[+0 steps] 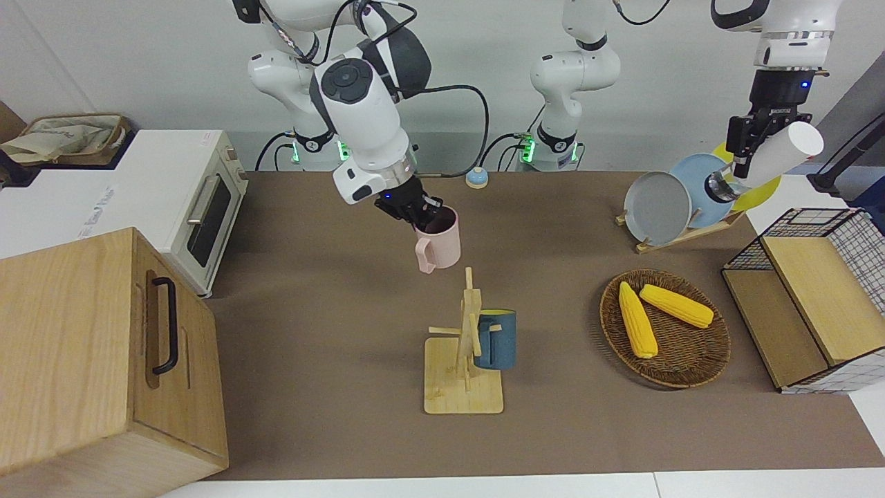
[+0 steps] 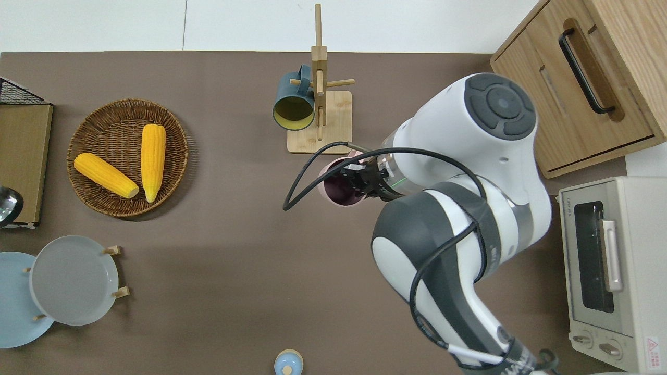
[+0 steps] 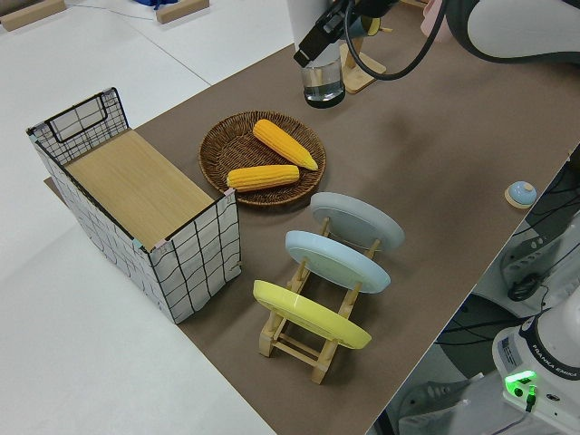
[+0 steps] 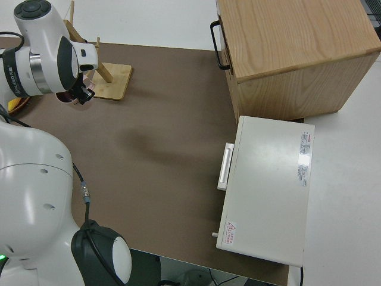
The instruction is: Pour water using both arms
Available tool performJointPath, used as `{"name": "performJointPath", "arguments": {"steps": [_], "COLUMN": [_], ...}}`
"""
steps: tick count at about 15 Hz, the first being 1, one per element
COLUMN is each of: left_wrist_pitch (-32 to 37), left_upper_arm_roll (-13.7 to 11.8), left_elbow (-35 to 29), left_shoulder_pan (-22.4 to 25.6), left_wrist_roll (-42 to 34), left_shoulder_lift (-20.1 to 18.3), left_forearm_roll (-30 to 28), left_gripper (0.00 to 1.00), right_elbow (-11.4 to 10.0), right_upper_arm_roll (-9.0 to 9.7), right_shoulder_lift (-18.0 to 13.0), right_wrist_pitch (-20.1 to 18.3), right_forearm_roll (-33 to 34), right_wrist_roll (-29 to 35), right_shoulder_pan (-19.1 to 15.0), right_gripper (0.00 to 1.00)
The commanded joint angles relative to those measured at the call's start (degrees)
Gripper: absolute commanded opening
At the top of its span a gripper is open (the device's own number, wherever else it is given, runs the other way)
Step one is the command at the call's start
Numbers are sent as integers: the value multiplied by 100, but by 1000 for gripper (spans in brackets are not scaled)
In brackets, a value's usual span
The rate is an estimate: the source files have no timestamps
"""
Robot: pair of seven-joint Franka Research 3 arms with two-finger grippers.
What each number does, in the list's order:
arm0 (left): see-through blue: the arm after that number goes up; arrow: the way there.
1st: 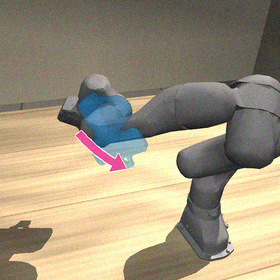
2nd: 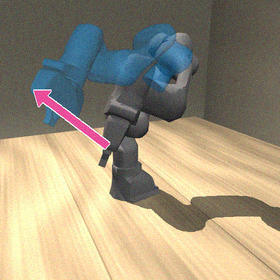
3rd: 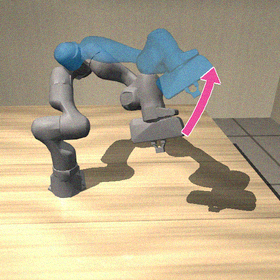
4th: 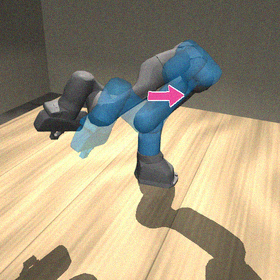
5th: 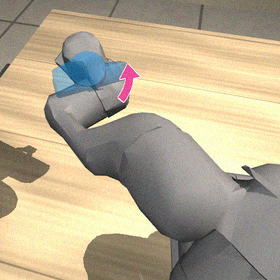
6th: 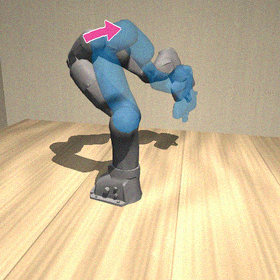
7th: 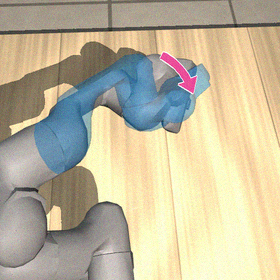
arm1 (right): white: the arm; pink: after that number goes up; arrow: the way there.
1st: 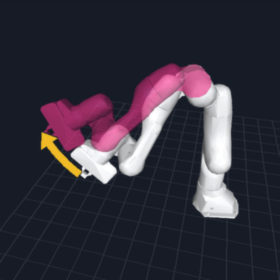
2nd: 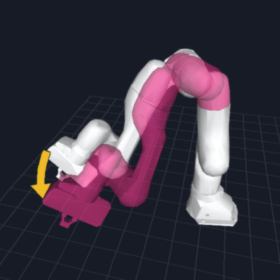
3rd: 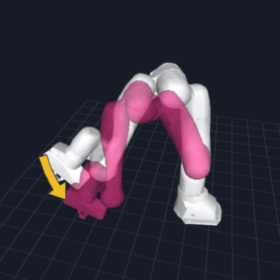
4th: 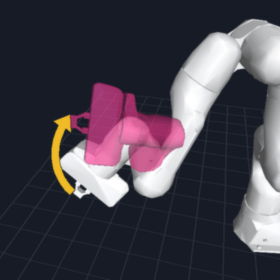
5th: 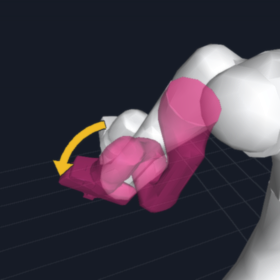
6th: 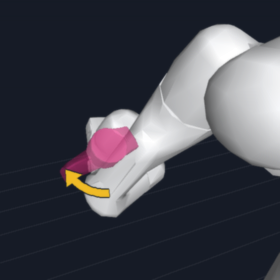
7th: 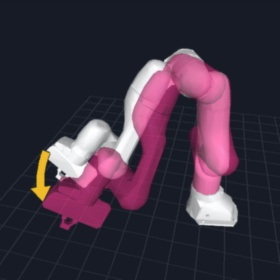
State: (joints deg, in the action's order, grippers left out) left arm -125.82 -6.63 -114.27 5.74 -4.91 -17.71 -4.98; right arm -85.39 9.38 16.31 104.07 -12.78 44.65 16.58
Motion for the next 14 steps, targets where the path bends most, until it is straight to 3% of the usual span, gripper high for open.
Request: {"name": "performJointPath", "arguments": {"steps": [1,6,9,14], "left_wrist_pitch": [-224,-224,-215,-171], "left_upper_arm_roll": [74,179,223,364], "left_elbow": [-525,-1035,-1307,-1615], "left_shoulder_pan": [-73,-47,-65,-117], "left_wrist_roll": [193,193,210,289], "left_shoulder_lift": [-505,-883,-1076,-1279], "left_forearm_roll": [191,191,191,191], "left_gripper": [0,0,0,0], "right_elbow": [-197,-215,-171,-144], "right_upper_arm_roll": [195,547,565,565], "right_shoulder_lift": [-58,336,784,1260], "right_wrist_pitch": [350,1105,1887,2600], "right_forearm_roll": [-444,-506,-454,-418], "right_wrist_roll": [727,2089,2644,2856], "right_shoulder_pan": [3,468,881,1120], "right_gripper": [27,27,27,31]}}
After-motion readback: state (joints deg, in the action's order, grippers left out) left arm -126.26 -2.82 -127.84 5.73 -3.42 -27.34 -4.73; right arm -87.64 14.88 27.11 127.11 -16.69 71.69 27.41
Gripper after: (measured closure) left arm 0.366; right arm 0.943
